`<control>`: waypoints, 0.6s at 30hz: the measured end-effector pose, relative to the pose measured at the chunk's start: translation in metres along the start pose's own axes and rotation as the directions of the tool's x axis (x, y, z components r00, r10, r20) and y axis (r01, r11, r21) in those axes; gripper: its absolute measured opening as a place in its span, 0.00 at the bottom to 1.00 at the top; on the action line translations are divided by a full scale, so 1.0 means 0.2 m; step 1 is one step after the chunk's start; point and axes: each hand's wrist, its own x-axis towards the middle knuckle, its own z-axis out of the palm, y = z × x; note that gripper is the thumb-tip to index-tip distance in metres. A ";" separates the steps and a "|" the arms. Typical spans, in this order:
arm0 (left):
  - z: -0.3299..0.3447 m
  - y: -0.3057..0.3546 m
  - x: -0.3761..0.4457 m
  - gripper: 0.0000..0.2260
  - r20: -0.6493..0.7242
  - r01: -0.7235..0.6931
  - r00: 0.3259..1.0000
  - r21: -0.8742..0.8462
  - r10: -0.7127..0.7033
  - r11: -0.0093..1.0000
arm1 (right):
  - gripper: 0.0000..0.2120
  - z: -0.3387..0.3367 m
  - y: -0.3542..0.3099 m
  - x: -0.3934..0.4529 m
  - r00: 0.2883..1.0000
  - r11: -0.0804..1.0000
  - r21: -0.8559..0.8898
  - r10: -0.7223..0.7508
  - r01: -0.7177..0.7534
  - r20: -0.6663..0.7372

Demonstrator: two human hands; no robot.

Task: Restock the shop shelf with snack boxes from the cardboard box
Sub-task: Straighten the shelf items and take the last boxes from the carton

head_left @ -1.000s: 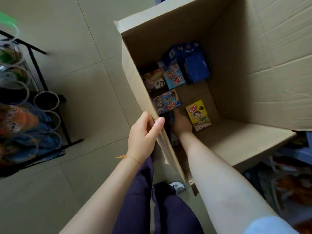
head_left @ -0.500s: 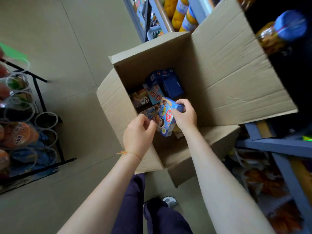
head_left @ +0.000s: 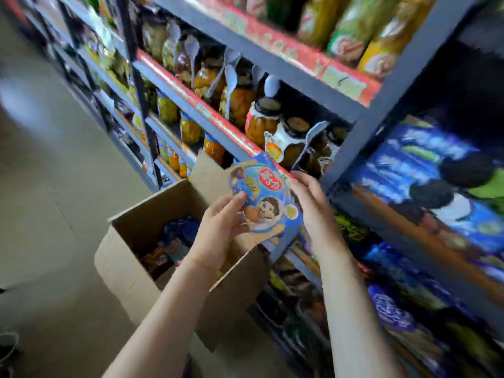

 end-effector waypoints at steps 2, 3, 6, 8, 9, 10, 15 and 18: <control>0.21 0.04 -0.07 0.09 0.033 -0.060 0.997 -0.088 0.063 0.994 | 0.16 -0.21 -0.15 -0.13 0.998 0.998 0.013 -0.058 0.058 -0.029; 0.32 0.06 -0.12 0.10 0.064 -0.093 0.993 -0.136 0.102 0.986 | 0.14 -0.31 -0.23 -0.20 0.994 0.995 0.000 -0.098 0.098 -0.048; 0.68 0.09 -0.28 0.16 0.192 -0.194 0.953 -0.207 0.234 0.959 | 0.07 -0.60 -0.40 -0.42 0.964 0.968 -0.031 -0.250 0.248 -0.095; 0.91 0.10 -0.41 0.24 0.242 -0.271 0.917 -0.204 0.316 0.941 | 0.04 -0.77 -0.51 -0.54 0.925 0.940 -0.061 -0.340 0.335 -0.169; 1.01 0.11 -0.47 0.28 0.262 -0.308 0.897 -0.205 0.355 0.929 | 0.05 -0.85 -0.57 -0.60 0.898 0.926 -0.078 -0.378 0.370 -0.227; 1.11 0.13 -0.52 0.30 0.287 -0.353 0.871 -0.201 0.399 0.914 | 0.08 -0.93 -0.62 -0.66 0.862 0.908 -0.100 -0.417 0.406 -0.290; 1.49 0.21 -0.69 0.22 0.400 -0.585 0.711 -0.120 0.578 0.802 | 0.12 -1.27 -0.86 -0.90 0.597 0.761 -0.309 -0.642 0.570 -0.480; 1.66 0.28 -0.71 0.19 0.389 -0.736 0.624 0.002 0.678 0.677 | 0.13 -1.38 -1.00 -0.99 0.394 0.670 -0.412 -0.717 0.617 -0.575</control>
